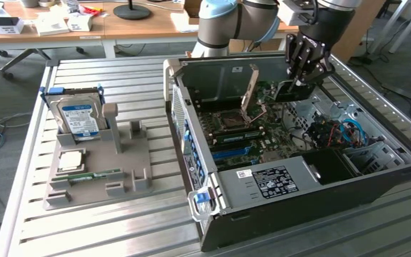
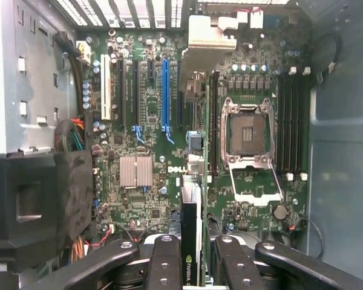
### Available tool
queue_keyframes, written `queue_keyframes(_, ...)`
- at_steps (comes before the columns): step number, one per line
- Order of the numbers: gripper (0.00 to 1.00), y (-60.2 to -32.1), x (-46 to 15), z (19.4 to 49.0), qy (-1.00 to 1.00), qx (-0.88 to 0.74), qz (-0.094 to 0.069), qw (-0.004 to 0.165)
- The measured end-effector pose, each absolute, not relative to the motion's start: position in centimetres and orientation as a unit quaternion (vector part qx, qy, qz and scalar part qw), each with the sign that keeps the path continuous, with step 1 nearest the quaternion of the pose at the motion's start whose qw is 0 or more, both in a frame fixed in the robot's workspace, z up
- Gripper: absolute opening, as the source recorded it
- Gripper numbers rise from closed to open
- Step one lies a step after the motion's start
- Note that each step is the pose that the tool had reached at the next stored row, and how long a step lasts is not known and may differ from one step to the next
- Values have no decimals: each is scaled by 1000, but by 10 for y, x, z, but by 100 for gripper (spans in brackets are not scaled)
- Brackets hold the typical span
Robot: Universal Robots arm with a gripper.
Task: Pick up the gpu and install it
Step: 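Insert the gpu into the slot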
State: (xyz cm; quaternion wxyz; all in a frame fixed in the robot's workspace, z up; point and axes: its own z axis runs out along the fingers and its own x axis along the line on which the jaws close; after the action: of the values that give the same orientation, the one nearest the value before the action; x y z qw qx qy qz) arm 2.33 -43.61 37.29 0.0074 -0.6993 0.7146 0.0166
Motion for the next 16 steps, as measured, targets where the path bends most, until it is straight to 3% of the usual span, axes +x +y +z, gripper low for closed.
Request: queue_keyframes(16, 26, -436, 15, 373, 715, -699, 19, 10)
